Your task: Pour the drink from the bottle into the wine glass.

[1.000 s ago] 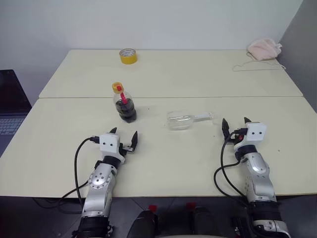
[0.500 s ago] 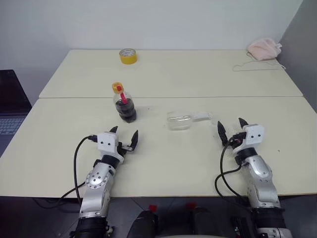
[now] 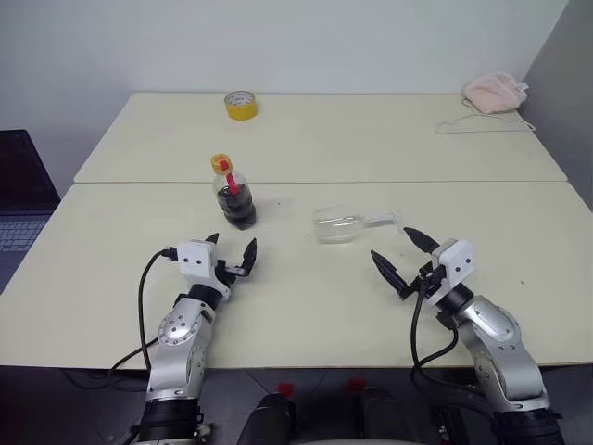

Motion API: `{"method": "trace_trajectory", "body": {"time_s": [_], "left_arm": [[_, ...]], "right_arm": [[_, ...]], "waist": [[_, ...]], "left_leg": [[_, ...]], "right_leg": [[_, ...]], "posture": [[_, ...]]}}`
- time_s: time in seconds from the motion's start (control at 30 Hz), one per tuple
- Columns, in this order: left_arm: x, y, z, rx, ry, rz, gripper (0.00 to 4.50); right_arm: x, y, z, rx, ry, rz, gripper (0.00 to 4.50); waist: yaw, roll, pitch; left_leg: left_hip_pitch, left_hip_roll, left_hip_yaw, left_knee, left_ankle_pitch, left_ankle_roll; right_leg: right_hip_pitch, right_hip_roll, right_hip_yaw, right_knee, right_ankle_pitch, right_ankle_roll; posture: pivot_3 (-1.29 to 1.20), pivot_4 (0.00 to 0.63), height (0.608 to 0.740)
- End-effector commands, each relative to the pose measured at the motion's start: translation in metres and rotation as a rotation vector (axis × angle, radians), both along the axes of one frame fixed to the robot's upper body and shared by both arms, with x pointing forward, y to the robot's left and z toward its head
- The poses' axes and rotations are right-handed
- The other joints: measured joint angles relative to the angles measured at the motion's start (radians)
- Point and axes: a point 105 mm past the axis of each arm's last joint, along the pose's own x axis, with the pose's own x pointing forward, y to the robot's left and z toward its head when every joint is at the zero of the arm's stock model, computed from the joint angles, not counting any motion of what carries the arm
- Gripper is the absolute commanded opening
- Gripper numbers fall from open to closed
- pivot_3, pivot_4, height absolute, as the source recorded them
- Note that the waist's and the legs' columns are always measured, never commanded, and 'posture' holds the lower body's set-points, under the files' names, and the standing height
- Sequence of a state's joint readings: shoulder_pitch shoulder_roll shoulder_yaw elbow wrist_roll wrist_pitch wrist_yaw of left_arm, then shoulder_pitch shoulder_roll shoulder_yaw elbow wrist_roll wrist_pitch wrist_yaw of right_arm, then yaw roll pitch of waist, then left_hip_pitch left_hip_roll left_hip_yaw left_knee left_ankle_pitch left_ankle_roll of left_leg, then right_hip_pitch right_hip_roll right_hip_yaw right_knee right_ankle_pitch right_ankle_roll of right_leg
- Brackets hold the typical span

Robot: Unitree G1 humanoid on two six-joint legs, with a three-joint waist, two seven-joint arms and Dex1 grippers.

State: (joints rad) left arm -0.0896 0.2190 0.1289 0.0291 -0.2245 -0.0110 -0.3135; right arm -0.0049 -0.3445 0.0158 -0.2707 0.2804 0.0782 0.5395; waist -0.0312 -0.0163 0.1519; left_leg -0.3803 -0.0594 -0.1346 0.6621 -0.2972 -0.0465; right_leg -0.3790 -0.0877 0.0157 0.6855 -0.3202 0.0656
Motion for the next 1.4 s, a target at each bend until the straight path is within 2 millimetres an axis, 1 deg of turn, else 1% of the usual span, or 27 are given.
{"method": "trace_trajectory", "body": {"time_s": [0.03,0.17,0.27,0.33,0.47,0.67,0.8,0.9,1.03,1.33,1.4], "left_arm": [[0.003,0.006,0.017,0.046,-0.062,0.026,4.46],[0.01,0.01,0.02,0.068,-0.048,0.079,4.46],[0.011,0.003,0.023,0.055,-0.059,0.001,4.46],[0.012,0.007,0.023,0.073,-0.063,0.025,4.46],[0.016,0.01,0.025,0.09,-0.064,0.031,4.46],[0.024,0.005,0.029,0.098,-0.06,-0.011,4.46],[0.031,0.005,0.036,0.123,-0.069,-0.017,4.46],[0.034,0.004,0.038,0.141,-0.071,-0.031,4.46],[0.043,0.003,0.032,0.151,-0.041,-0.026,4.46],[0.058,0.007,0.028,0.108,-0.023,0.021,4.46],[0.062,0.002,0.028,0.102,-0.025,0.01,4.46]], "right_arm": [[-0.003,0.008,0.017,0.01,-0.052,0.053,4.5],[-0.001,0.008,0.021,0.006,-0.053,0.064,4.5],[0.001,0.008,0.022,0.001,-0.055,0.069,4.5],[0.001,0.008,0.024,0.0,-0.057,0.072,4.5],[-0.002,0.014,0.026,-0.006,-0.053,0.112,4.5],[-0.011,0.028,0.037,-0.012,-0.026,0.23,4.5],[-0.011,0.032,0.041,-0.035,-0.028,0.256,4.5],[-0.009,0.032,0.042,-0.029,-0.029,0.252,4.5],[-0.004,0.031,0.046,-0.02,-0.035,0.243,4.5],[-0.001,0.035,0.054,-0.014,-0.053,0.255,4.5],[-0.001,0.036,0.056,-0.015,-0.059,0.26,4.5]], "waist": [[0.0,0.0,0.0],[0.001,0.0,0.0],[0.001,0.0,0.0],[0.001,0.0,0.0],[0.002,0.0,0.0],[0.001,0.0,0.0],[0.001,0.0,0.0],[0.001,0.0,0.0],[0.001,0.0,0.0],[0.001,-0.001,0.0],[0.001,-0.001,0.0]], "left_leg": [[0.0,0.0,0.0,0.0,0.0,0.0],[0.0,0.0,0.0,0.0,0.0,0.0],[0.0,0.0,0.0,0.0,0.0,0.0],[0.0,0.0,0.0,0.0,0.0,0.0],[0.0,0.0,-0.001,0.0,0.0,0.0],[0.0,0.0,-0.001,0.0,0.0,0.0],[0.0,0.0,-0.001,0.0,0.0,0.0],[0.0,0.0,-0.001,0.0,0.0,0.0],[0.0,0.0,-0.001,0.0,0.0,0.0],[0.0,0.0,-0.001,0.0,0.0,0.0],[0.0,0.0,-0.001,0.0,0.0,0.0]], "right_leg": [[0.0,0.0,0.0,0.0,0.0,0.0],[0.001,0.0,0.0,-0.001,0.0,0.0],[0.001,0.0,-0.001,-0.002,0.0,0.0],[0.001,0.0,0.0,-0.002,0.0,0.0],[0.001,0.0,-0.001,-0.002,0.0,0.0],[0.001,0.0,-0.001,-0.002,0.0,0.0],[0.001,0.0,-0.001,-0.003,0.0,0.0],[0.001,0.0,-0.001,-0.003,0.0,0.0],[0.001,0.0,-0.001,-0.003,0.0,0.0],[0.001,0.0,-0.002,-0.003,0.0,0.0],[0.001,0.0,-0.002,-0.003,0.0,0.0]], "posture": [[0.0,0.15,0.74],[0.0,0.15,0.74],[0.0,0.15,0.74],[0.0,0.15,0.74],[0.0,0.15,0.74],[0.0,0.15,0.74],[0.0,0.15,0.74],[0.0,0.15,0.74],[0.0,0.15,0.74],[0.0,0.15,0.74],[0.0,0.15,0.74]]}}
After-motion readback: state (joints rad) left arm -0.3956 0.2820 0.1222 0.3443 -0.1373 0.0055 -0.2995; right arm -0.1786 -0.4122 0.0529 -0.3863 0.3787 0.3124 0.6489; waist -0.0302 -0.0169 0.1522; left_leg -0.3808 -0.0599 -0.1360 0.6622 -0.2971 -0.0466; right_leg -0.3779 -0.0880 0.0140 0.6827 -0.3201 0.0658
